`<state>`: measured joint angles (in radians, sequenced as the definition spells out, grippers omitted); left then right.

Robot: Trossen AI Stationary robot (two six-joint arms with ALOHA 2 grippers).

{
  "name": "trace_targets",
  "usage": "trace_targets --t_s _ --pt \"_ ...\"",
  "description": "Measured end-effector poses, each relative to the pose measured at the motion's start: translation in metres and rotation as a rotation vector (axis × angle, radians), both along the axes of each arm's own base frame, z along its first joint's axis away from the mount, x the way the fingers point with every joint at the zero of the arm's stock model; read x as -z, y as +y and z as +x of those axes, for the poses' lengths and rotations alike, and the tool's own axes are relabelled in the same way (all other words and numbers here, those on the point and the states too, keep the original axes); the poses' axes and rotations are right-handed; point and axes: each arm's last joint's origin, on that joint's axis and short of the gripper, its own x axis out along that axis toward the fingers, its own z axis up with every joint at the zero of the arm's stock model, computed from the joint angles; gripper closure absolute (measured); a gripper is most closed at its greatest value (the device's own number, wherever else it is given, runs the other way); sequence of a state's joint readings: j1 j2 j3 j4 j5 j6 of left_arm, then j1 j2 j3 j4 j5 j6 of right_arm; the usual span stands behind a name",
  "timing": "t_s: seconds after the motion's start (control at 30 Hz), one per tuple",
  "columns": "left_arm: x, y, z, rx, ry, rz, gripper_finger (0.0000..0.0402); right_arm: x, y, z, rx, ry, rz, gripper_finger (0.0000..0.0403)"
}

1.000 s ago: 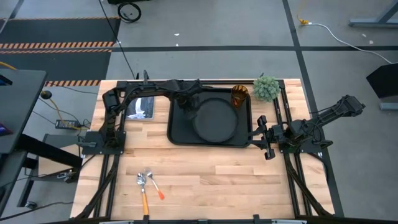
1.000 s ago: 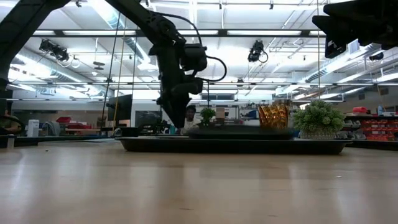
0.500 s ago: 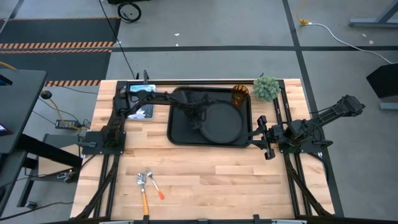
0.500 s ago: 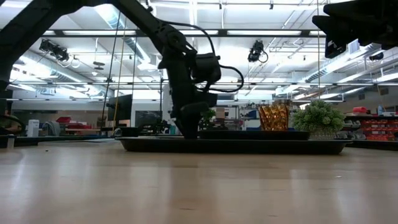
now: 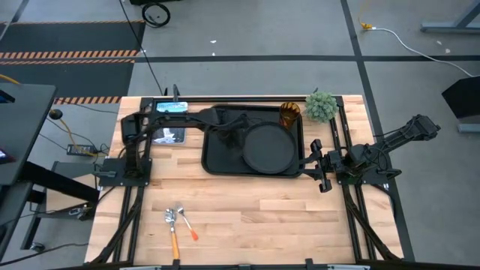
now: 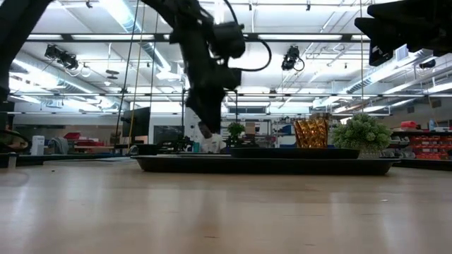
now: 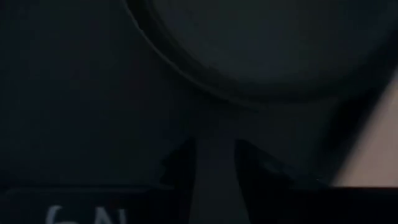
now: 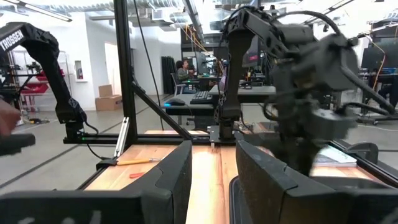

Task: Pick and place plate/cup/fork/spoon on tray
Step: Put the black plate on the black tray, then put the fork to the left of the black plate on the black tray

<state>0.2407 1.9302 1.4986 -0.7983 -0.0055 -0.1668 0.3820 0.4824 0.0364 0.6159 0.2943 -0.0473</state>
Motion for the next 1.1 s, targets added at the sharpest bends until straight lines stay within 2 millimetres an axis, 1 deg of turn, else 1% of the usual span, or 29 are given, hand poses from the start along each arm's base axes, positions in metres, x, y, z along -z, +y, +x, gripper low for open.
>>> trace_targets --t_s 0.13,0.2,0.27,0.4,0.57,0.7,0.93,1.1 --pt "-0.007 -0.021 -0.012 -0.18 0.084 -0.204 0.0285 0.0 0.0 0.0 0.0 0.0 0.0 0.0271" --pt "-0.006 -0.036 -0.016 -0.251 0.147 -0.252 0.0285 0.0 0.0 0.0 0.0 0.0 0.0 0.0271" --pt "-0.005 -0.055 -0.018 -0.279 0.209 -0.25 0.0285 0.0 0.0 0.0 0.0 0.0 0.0 0.0271" --pt "-0.003 -0.091 -0.018 -0.273 0.246 -0.235 0.0285 0.0 0.0 0.0 0.0 0.0 0.0 0.0271" --pt "-0.005 -0.123 -0.019 -0.329 0.237 -0.245 0.0285 0.0 0.0 0.0 0.0 0.0 0.0 0.0271" --pt "-0.005 -0.157 -0.023 -0.352 0.245 -0.251 0.0285 0.0 0.0 0.0 0.0 0.0 0.0 0.0271" --pt "-0.005 -0.215 -0.038 -0.589 0.213 -0.243 0.0285 0.0 0.0 0.0 -0.001 0.0 0.0 0.0271" --pt "-0.005 -0.257 -0.056 -0.739 0.145 -0.222 0.0285 0.0 0.0 0.0 0.0 0.0 0.0 0.0271"
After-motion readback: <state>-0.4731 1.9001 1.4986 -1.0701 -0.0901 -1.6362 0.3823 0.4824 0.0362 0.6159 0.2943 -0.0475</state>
